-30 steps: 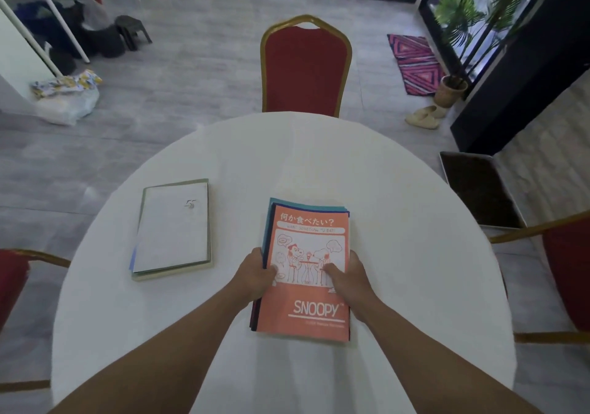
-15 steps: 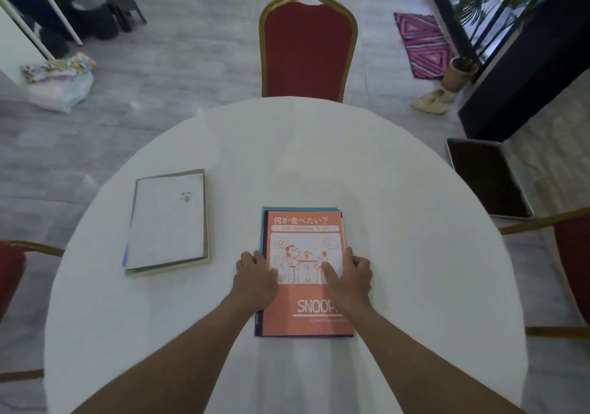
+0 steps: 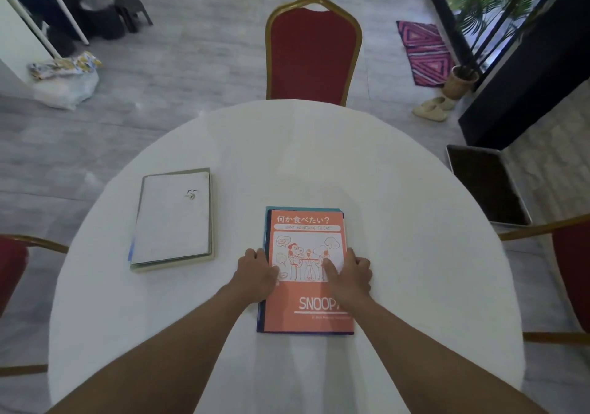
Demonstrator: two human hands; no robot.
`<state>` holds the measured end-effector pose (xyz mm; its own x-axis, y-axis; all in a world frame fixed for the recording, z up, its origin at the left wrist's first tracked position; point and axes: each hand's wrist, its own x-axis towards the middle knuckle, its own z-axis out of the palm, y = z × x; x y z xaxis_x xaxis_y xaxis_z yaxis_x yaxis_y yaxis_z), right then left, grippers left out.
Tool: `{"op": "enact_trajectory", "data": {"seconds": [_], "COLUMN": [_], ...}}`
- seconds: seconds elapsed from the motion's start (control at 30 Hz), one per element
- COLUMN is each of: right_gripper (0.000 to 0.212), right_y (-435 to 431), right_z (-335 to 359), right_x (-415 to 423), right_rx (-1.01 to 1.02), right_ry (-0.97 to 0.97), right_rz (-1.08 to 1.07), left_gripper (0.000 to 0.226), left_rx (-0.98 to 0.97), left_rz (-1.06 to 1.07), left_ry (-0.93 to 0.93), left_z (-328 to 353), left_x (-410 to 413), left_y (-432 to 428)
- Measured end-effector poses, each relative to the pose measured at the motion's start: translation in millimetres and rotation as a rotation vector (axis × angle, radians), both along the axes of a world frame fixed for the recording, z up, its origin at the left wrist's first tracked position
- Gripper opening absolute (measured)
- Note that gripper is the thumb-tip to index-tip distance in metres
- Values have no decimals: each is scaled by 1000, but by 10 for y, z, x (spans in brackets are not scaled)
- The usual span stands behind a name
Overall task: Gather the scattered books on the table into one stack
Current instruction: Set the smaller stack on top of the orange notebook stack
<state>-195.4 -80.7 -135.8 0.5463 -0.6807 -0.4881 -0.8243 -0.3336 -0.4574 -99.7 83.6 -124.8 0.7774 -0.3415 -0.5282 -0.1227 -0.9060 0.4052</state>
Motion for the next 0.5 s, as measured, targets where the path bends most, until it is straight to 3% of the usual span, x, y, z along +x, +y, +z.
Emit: {"op": "enact_trajectory", "data": {"seconds": [0.2, 0.43, 0.5], "right_gripper": [70, 64, 73], "right_y": [233, 842, 1040], "right_z": [281, 379, 361], "right_x": [350, 1044, 1239], "right_rx": [-157, -40, 56], "right_ry": [-100, -188, -196], "right_rz": [88, 339, 376], "left_gripper": [56, 53, 52], "left_rx": [-89, -104, -62], "left_rz": [-3, 180, 239], "left_ry": [-112, -267, -311], "left_z": [266, 453, 441], "left_x": [210, 657, 795], "left_y": [330, 1163, 1407]}}
